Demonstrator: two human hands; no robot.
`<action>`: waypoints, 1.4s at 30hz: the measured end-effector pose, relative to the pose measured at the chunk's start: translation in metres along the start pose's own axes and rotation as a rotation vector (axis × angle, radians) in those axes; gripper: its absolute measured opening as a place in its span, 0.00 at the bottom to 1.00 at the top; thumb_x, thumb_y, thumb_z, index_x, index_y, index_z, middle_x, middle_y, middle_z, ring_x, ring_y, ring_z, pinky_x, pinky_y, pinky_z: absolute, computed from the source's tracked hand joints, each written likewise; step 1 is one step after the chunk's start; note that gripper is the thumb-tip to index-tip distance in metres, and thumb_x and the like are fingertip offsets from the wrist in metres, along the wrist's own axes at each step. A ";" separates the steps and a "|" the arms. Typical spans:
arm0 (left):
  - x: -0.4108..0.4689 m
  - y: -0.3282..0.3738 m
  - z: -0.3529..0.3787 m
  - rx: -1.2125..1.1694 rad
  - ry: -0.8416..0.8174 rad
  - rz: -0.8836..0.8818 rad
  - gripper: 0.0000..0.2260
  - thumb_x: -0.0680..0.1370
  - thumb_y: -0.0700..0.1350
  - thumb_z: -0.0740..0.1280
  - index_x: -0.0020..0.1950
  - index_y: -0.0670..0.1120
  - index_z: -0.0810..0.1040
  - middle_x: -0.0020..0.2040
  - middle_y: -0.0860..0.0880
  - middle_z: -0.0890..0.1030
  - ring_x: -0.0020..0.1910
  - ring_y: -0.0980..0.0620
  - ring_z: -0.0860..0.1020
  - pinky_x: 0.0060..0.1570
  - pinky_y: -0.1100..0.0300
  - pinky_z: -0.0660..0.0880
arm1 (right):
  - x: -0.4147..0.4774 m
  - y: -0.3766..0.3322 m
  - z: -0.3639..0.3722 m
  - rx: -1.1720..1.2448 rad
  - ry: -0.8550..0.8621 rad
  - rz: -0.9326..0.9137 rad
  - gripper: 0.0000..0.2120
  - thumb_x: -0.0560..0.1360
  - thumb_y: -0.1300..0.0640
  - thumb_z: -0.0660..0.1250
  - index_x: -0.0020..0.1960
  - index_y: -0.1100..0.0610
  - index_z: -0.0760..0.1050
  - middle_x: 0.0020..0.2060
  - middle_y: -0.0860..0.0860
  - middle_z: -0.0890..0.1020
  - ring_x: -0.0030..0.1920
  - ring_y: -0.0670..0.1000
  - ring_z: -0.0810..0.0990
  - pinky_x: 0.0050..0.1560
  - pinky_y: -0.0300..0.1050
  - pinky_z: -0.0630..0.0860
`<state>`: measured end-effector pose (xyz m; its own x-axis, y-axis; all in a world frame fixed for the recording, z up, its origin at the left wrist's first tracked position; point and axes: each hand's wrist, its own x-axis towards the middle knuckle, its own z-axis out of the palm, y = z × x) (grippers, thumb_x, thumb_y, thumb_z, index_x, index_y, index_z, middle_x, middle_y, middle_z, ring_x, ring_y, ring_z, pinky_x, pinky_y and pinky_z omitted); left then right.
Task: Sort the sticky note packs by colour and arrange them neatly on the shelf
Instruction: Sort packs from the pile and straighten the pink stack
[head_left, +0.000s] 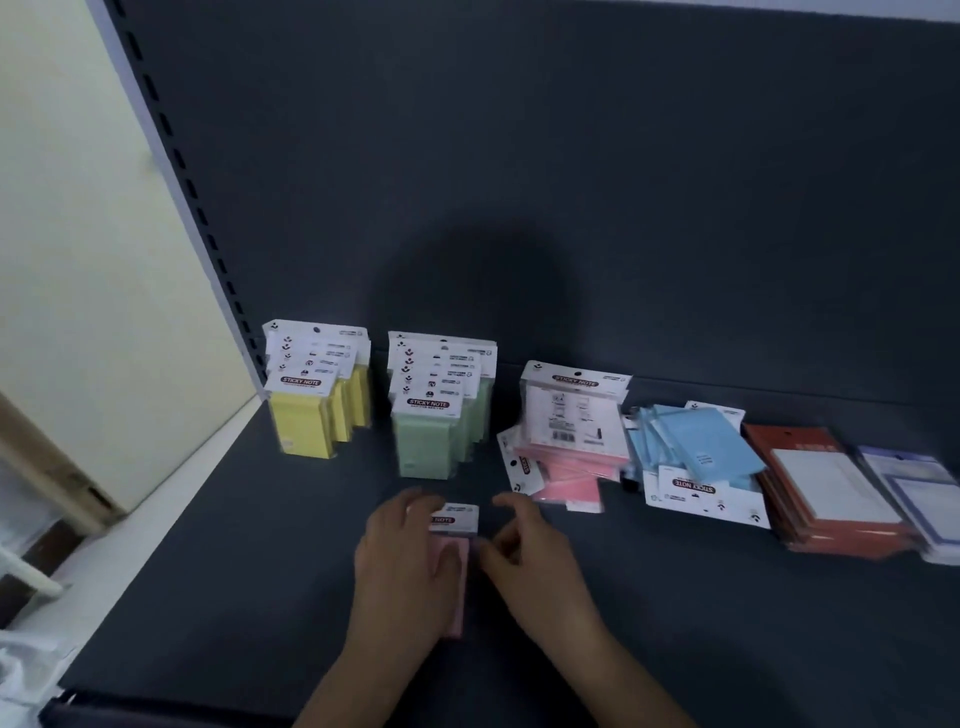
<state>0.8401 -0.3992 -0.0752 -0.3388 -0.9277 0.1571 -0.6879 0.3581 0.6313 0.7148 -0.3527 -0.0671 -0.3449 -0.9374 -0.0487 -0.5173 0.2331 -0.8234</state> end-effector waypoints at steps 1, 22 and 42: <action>0.006 0.009 0.002 -0.067 0.012 0.056 0.16 0.73 0.44 0.66 0.61 0.45 0.75 0.60 0.49 0.75 0.62 0.47 0.72 0.61 0.55 0.68 | 0.001 0.003 -0.007 0.039 0.083 -0.015 0.15 0.74 0.61 0.66 0.58 0.49 0.70 0.33 0.44 0.77 0.34 0.41 0.75 0.39 0.32 0.70; 0.070 0.086 0.050 -0.408 0.253 0.035 0.08 0.72 0.41 0.71 0.50 0.42 0.79 0.49 0.48 0.74 0.52 0.50 0.71 0.48 0.67 0.63 | 0.010 0.030 -0.069 -0.046 0.309 -0.061 0.18 0.71 0.66 0.67 0.60 0.54 0.75 0.61 0.43 0.71 0.67 0.44 0.66 0.57 0.16 0.52; -0.029 0.062 0.053 -0.245 0.003 0.326 0.24 0.70 0.59 0.60 0.64 0.51 0.72 0.65 0.60 0.65 0.66 0.62 0.63 0.66 0.68 0.58 | -0.049 0.055 -0.104 0.779 0.206 0.299 0.13 0.73 0.70 0.64 0.54 0.57 0.75 0.48 0.56 0.84 0.48 0.55 0.81 0.53 0.52 0.76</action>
<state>0.7731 -0.3448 -0.0807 -0.5118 -0.7701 0.3808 -0.3716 0.5981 0.7101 0.6219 -0.2667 -0.0507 -0.5551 -0.7817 -0.2844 0.2776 0.1482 -0.9492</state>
